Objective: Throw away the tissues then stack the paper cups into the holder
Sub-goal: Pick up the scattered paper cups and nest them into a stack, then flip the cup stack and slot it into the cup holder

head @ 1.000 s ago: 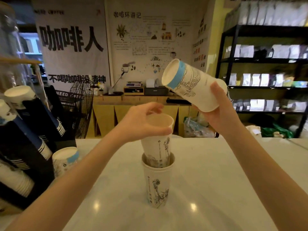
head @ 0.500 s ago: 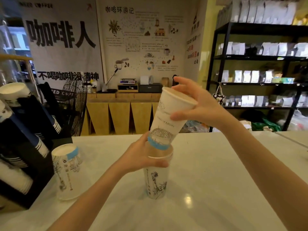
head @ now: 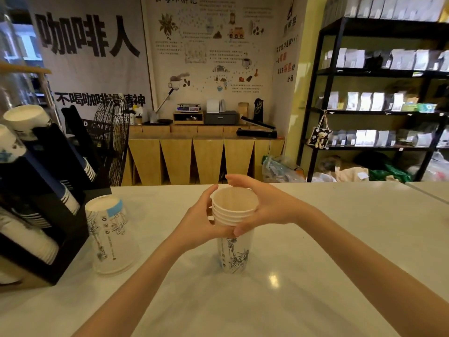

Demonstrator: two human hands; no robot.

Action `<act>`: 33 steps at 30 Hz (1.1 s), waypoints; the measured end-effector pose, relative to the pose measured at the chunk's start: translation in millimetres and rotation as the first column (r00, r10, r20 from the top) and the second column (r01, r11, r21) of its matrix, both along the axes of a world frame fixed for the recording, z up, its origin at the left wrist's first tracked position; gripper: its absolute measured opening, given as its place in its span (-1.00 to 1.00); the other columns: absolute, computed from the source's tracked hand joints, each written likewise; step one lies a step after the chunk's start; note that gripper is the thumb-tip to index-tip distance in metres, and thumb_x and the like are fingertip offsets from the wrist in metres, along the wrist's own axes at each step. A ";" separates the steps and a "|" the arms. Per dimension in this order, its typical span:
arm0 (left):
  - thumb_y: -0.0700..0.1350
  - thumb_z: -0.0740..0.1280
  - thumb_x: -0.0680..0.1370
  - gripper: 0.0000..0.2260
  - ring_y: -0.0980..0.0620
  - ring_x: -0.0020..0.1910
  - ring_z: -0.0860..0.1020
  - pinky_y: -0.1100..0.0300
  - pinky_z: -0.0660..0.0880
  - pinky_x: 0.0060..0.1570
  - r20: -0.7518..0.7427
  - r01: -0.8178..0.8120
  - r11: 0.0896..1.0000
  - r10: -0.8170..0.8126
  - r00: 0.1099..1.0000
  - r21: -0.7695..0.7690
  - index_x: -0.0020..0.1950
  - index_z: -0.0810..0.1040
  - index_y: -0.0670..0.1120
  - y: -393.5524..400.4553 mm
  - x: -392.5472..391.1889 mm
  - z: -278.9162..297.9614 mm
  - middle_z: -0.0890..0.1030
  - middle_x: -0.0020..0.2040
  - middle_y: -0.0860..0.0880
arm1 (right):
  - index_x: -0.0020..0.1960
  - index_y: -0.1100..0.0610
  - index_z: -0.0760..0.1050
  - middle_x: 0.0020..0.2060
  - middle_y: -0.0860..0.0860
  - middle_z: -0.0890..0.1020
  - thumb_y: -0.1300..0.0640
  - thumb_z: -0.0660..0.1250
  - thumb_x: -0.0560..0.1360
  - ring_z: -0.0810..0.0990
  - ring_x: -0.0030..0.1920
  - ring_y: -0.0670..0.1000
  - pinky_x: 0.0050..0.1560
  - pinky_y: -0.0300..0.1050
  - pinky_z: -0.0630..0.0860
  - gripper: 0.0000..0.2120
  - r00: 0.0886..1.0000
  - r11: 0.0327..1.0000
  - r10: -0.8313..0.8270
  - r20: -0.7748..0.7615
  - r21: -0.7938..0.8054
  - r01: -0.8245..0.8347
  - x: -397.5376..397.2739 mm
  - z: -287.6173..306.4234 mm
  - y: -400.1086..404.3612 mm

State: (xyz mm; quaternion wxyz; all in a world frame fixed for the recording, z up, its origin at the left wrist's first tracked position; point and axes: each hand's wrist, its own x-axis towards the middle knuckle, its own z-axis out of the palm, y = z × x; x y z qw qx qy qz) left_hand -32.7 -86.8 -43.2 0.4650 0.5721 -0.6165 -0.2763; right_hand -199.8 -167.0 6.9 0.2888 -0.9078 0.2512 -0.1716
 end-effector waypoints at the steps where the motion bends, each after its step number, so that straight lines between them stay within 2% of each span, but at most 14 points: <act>1: 0.02 0.57 0.15 -0.13 0.12 0.15 0.45 0.28 0.50 -0.06 0.013 -0.004 1.000 0.004 1.000 -0.002 0.28 0.12 0.28 0.8 -0.3 -1.0 0.44 0.16 0.20 | 0.43 -0.15 0.07 0.40 -0.13 0.29 -0.07 0.58 0.12 0.27 0.31 -0.15 0.29 -0.15 0.28 0.03 1.000 1.000 -0.002 0.015 0.021 0.002 -1.3 -3.9 1.0; 4: 0.03 0.57 0.14 -0.05 0.04 0.23 0.42 0.12 0.48 0.12 0.078 -0.016 1.000 0.016 0.997 -0.007 0.38 0.09 0.17 4.3 -1.7 -0.4 0.41 0.28 0.08 | 0.43 -0.18 0.03 0.40 -0.15 0.26 -0.01 0.60 0.11 0.27 0.36 -0.11 0.31 -0.16 0.28 0.06 0.995 0.989 -0.008 0.103 0.151 -0.007 -9.9 -14.4 0.7; 7: 0.10 0.56 0.12 0.02 0.09 0.31 0.30 0.10 0.33 0.26 0.274 -0.039 0.996 0.058 0.960 -0.075 0.42 0.01 0.16 10.1 -4.5 7.1 0.30 0.39 0.08 | 0.46 -0.11 0.02 0.43 -0.09 0.27 0.07 0.60 0.11 0.28 0.39 -0.08 0.41 -0.04 0.23 0.09 0.985 0.951 -0.041 0.169 0.308 -0.013 -21.8 -31.5 -2.7; 9: 0.14 0.53 0.14 0.01 0.12 0.33 0.24 0.14 0.24 0.26 0.409 -0.027 0.987 0.089 0.908 -0.156 0.42 -0.02 0.17 13.6 -7.2 13.9 0.22 0.43 0.09 | 0.45 -0.06 0.05 0.40 -0.07 0.32 0.12 0.60 0.12 0.31 0.38 -0.08 0.42 0.07 0.23 0.07 0.985 0.925 -0.067 0.157 0.381 0.002 -26.0 -50.2 -3.0; 12: 0.17 0.49 0.20 -0.14 0.16 0.31 0.24 0.14 0.24 0.23 0.528 0.002 0.963 0.147 0.836 -0.271 0.39 0.11 0.18 19.2 -13.3 21.5 0.25 0.42 0.09 | 0.42 -0.02 0.11 0.34 -0.07 0.40 0.15 0.59 0.17 0.38 0.33 -0.08 0.37 0.05 0.31 -0.03 0.989 0.905 -0.097 0.107 0.423 0.043 -21.6 -82.5 0.7; 14: 0.14 0.46 0.26 -0.36 0.11 0.30 0.29 0.11 0.26 0.25 0.563 0.017 0.941 0.187 0.805 -0.338 0.29 0.33 0.13 22.9 -17.6 23.2 0.35 0.37 0.05 | 0.33 -0.05 0.24 0.25 -0.07 0.49 0.16 0.58 0.19 0.46 0.25 -0.08 0.22 -0.11 0.46 -0.18 0.986 0.899 -0.117 0.118 0.434 0.054 -13.6 -97.3 4.4; 16: 0.02 0.46 0.32 -0.60 0.03 0.21 0.43 0.11 0.35 0.21 0.558 0.032 0.915 0.217 0.801 -0.401 0.13 0.52 0.00 26.6 -20.0 24.2 0.53 0.23 -0.02 | 0.20 -0.09 0.36 0.13 -0.09 0.57 0.18 0.57 0.19 0.55 0.12 -0.13 -0.01 -0.26 0.54 -0.33 0.980 0.896 -0.138 0.146 0.439 0.061 -5.8 -103.3 6.9; 18: -0.05 0.45 0.35 -0.69 -0.01 0.06 0.54 0.16 0.41 0.11 0.544 0.022 0.892 0.256 0.799 -0.452 0.05 0.59 -0.09 29.4 -18.1 26.0 0.64 0.05 -0.08 | 0.16 -0.07 0.40 0.07 -0.09 0.60 0.18 0.57 0.17 0.58 0.05 -0.14 -0.08 -0.27 0.56 -0.37 0.972 0.898 -0.166 0.164 0.434 0.080 -0.7 -101.4 6.2; 23: -0.12 0.43 0.38 -0.67 0.01 0.01 0.57 0.13 0.48 0.07 0.439 -0.094 0.828 0.384 0.812 -0.552 0.12 0.55 -0.13 39.6 3.9 46.5 0.65 0.03 -0.10 | 0.19 -0.02 0.39 0.10 -0.04 0.58 0.15 0.55 0.19 0.57 0.08 -0.01 -0.04 -0.11 0.59 -0.37 0.949 0.920 -0.182 0.258 0.386 0.072 14.9 -73.8 0.8; 26: -0.17 0.41 0.39 -0.66 0.10 -0.06 0.52 0.28 0.46 -0.03 0.361 -0.188 0.755 0.497 0.789 -0.629 0.15 0.53 -0.15 50.3 27.0 63.8 0.64 0.02 -0.09 | 0.15 -0.08 0.40 0.08 -0.05 0.59 0.12 0.56 0.19 0.59 0.06 -0.02 -0.08 -0.14 0.60 -0.40 0.927 0.932 -0.148 0.344 0.362 0.014 29.3 -47.6 0.0; 28: -0.15 0.40 0.40 -0.65 0.13 -0.07 0.52 0.32 0.46 -0.05 0.290 -0.267 0.710 0.558 0.777 -0.651 0.18 0.50 -0.12 60.8 44.1 72.0 0.61 0.01 -0.02 | 0.13 -0.11 0.42 0.06 -0.06 0.62 0.04 0.57 0.14 0.63 0.02 -0.05 -0.13 -0.19 0.60 -0.39 0.908 0.934 -0.127 0.400 0.356 -0.026 40.1 -28.4 2.1; 31: -0.12 0.40 0.40 -0.57 0.20 -0.17 0.56 0.46 0.50 -0.14 0.165 -0.377 0.658 0.608 0.776 -0.652 0.26 0.44 -0.05 80.0 68.1 77.0 0.56 -0.03 0.07 | 0.14 -0.09 0.43 0.05 -0.05 0.61 -0.09 0.57 0.07 0.65 -0.03 -0.05 -0.16 -0.19 0.61 -0.32 0.865 0.950 -0.098 0.493 0.305 -0.067 60.2 3.8 7.9; 33: -0.10 0.41 0.39 -0.52 0.27 -0.22 0.56 0.52 0.48 -0.19 0.138 -0.436 0.654 0.636 0.759 -0.619 0.29 0.39 0.02 92.2 81.6 76.0 0.56 -0.08 0.08 | 0.13 -0.10 0.41 0.03 -0.04 0.60 -0.06 0.56 0.04 0.66 -0.07 -0.07 -0.21 -0.20 0.60 -0.32 0.808 0.946 -0.094 0.581 0.306 -0.110 77.3 25.3 11.1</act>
